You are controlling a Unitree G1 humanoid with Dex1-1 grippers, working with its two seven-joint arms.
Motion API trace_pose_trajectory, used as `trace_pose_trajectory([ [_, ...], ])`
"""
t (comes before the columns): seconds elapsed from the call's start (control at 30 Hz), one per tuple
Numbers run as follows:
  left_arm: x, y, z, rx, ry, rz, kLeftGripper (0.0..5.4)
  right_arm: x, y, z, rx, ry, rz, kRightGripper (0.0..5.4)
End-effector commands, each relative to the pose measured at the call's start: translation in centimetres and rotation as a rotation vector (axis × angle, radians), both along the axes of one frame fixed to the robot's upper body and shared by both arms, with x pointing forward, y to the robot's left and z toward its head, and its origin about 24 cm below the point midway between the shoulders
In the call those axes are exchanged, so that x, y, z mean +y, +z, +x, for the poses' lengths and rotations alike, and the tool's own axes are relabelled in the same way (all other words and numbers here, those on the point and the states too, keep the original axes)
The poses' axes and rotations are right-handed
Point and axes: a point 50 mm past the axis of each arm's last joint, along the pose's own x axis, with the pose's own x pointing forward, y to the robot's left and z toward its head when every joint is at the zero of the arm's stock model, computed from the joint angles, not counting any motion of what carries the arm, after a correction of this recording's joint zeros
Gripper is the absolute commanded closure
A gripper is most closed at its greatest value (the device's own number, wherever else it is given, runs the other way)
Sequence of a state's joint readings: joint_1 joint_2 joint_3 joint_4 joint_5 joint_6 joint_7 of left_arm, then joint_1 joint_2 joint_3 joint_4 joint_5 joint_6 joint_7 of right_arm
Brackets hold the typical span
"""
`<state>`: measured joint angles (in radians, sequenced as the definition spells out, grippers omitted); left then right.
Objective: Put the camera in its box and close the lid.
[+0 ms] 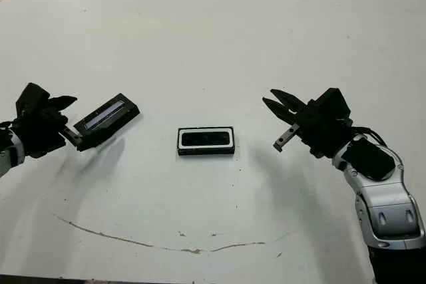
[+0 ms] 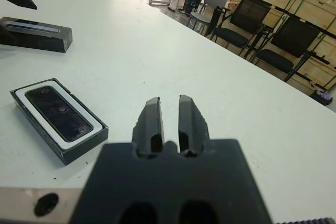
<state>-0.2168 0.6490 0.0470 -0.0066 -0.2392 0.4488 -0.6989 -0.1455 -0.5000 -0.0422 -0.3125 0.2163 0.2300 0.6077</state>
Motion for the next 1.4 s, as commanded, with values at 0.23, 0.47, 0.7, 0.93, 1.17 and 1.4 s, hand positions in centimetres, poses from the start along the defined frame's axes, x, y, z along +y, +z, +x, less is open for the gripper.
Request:
trace_pose_trajectory([
  [0.23,0.6,-1.6,-0.2,0.091,0.034,-0.003,0.02,-0.5,-0.3,-0.2,0.036,-0.004,0.009,5.40],
  [0.47,1.3,-2.1,-0.2,0.087,0.053,0.037,0.02,-0.7,-0.3,-0.2,0.029,0.000,0.000,5.40],
  [0.7,1.9,-2.8,0.0,0.097,0.072,0.033,0.02,-0.9,-0.3,-0.3,0.037,-0.005,0.002,5.40],
  [0.93,1.5,-3.5,-0.1,0.086,0.029,-0.034,0.24,-1.0,-0.3,-0.3,0.034,-0.004,0.005,5.40],
  [1.17,1.2,-3.6,0.1,0.116,-0.112,-0.001,1.85,-0.9,-0.2,-0.4,0.055,-0.017,0.015,5.40],
  [1.4,0.9,-4.0,0.5,0.189,-0.225,0.091,3.39,-1.0,-0.2,-0.4,0.045,-0.013,0.020,5.40],
])
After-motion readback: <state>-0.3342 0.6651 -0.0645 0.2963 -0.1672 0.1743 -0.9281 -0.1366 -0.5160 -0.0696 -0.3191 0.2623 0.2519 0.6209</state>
